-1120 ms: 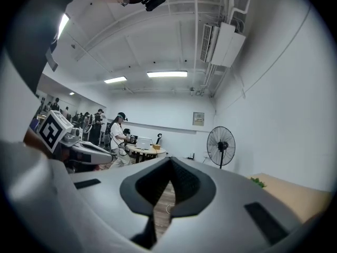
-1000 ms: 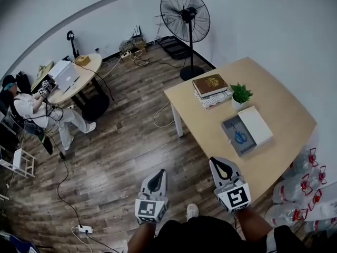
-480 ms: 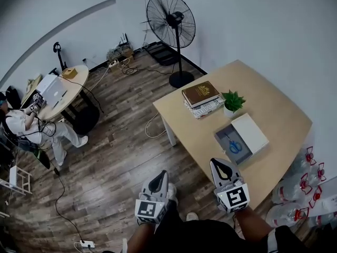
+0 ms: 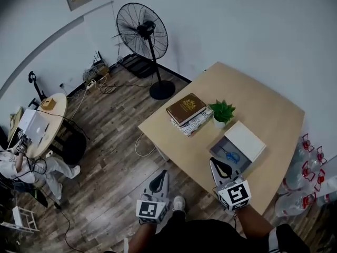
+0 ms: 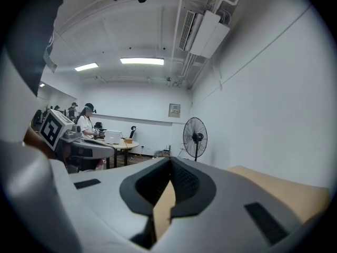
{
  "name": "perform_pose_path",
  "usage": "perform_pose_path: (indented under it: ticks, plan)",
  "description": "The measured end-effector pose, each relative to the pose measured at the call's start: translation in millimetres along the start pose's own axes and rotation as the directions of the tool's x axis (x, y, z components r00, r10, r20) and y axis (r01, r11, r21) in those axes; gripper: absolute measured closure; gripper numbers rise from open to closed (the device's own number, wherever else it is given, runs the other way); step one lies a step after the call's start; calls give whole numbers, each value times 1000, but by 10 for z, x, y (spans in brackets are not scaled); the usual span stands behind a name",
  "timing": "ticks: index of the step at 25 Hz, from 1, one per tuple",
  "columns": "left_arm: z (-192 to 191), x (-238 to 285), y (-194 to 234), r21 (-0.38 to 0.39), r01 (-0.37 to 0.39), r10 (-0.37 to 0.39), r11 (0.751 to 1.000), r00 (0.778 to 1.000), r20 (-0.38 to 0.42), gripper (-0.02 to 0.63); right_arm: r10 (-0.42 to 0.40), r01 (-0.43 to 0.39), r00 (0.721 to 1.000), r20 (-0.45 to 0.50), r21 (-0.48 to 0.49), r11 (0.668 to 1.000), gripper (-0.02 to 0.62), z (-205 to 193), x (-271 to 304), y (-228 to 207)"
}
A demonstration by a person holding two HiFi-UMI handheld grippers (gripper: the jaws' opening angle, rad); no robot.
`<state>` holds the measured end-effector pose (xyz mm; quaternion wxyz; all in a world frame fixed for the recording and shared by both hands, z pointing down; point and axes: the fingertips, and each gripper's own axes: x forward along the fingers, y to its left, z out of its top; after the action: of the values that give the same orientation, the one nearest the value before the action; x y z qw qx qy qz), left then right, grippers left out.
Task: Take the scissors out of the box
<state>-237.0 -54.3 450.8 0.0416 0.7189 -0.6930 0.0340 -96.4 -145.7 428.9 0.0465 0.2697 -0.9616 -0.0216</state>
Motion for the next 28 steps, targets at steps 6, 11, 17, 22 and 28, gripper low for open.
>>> perform_pose_path:
  ticks: [6, 11, 17, 22, 28]
  plan:
    - [57, 602, 267, 19, 130, -130, 991, 991, 5, 601, -129, 130, 990, -50, 22, 991, 600, -46, 381, -309]
    - [162, 1002, 350, 25, 269, -270, 963, 962, 37, 603, -235, 237, 969, -73, 22, 971, 600, -79, 600, -558]
    - [94, 1413, 340, 19, 396, -396, 918, 918, 1, 601, -343, 350, 934, -100, 66, 934, 600, -131, 617, -940]
    - [37, 1674, 173, 14, 451, -451, 892, 892, -9, 601, -393, 406, 904, -166, 48, 913, 600, -282, 479, -1212]
    - [-41, 1927, -152, -8, 487, -487, 873, 873, -37, 603, -388, 401, 887, -251, 2, 916, 589, -589, 310, -1436]
